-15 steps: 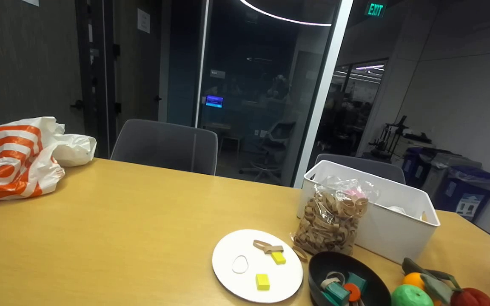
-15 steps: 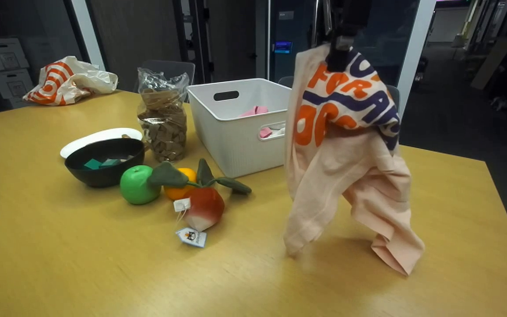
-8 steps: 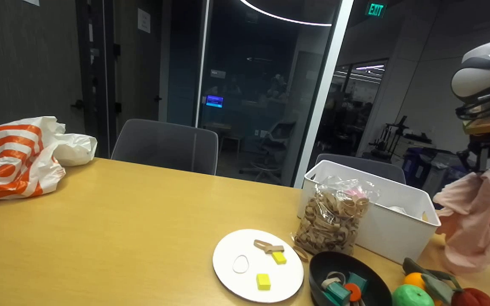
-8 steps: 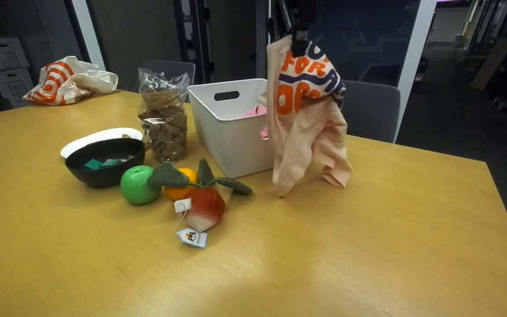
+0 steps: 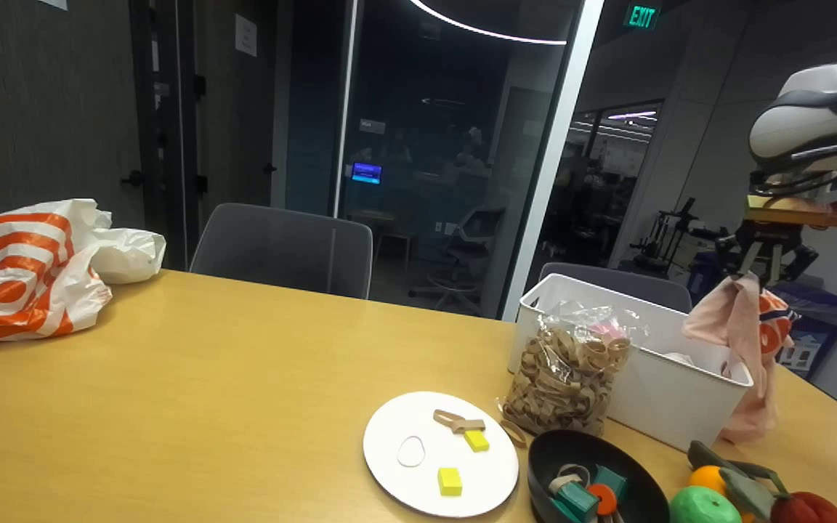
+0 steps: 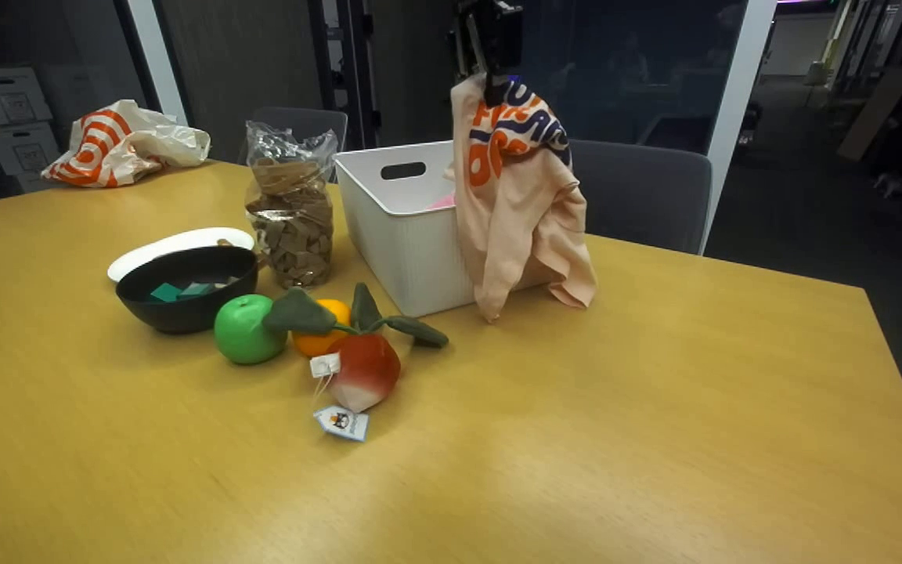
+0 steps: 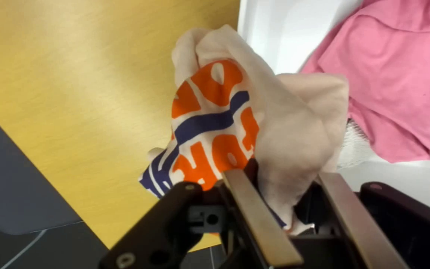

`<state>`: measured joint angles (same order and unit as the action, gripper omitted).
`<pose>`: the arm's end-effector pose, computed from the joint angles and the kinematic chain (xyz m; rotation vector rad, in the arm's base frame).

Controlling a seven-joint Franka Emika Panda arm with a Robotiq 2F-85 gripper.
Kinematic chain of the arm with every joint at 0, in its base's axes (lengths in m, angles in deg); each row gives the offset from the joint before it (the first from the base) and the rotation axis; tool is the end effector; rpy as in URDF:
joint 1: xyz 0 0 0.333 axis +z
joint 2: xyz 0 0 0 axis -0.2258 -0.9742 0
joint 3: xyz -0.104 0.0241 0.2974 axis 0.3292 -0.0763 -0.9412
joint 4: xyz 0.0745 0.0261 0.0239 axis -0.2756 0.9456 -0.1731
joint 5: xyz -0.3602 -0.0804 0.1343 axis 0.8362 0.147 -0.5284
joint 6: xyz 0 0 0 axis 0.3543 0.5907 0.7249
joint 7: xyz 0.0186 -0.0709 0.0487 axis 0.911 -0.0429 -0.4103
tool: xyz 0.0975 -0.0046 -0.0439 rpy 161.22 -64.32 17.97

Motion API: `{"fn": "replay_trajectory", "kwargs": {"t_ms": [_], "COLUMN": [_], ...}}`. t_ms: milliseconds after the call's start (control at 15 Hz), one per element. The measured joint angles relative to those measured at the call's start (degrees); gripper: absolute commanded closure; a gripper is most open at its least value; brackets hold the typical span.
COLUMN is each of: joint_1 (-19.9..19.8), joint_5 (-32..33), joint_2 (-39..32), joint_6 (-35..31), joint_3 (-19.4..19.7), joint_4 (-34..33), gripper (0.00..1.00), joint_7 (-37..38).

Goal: Put the pink shirt on the edge of the basket

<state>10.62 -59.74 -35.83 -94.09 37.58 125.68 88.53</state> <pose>0.6494 -0.1099 0.5252 2.8183 -0.8415 0.2109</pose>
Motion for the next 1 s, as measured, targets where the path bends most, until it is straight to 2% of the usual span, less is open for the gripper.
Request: {"fn": "replay_trajectory", "kwargs": {"t_ms": [67,133,600,733,1000], "joint_1": [-0.1,-0.1,-1.1,-1.6,-2.1], "joint_5": [-1.5,-2.9,-9.2,-10.0,-9.1], "joint_2": [0.0,-0.1,-0.3,-0.3,-0.2], "joint_6": [-0.9,-1.5,-1.9,-1.7,0.6], "joint_3": [0.0,0.0,0.0,0.0,0.7], "joint_4": [0.7,1.4,4.7,5.0,4.8], "gripper": [0.59,0.58,0.06,0.00,0.00], "joint_7": [-1.3,-2.5,-9.2,-10.3,-10.3]}}
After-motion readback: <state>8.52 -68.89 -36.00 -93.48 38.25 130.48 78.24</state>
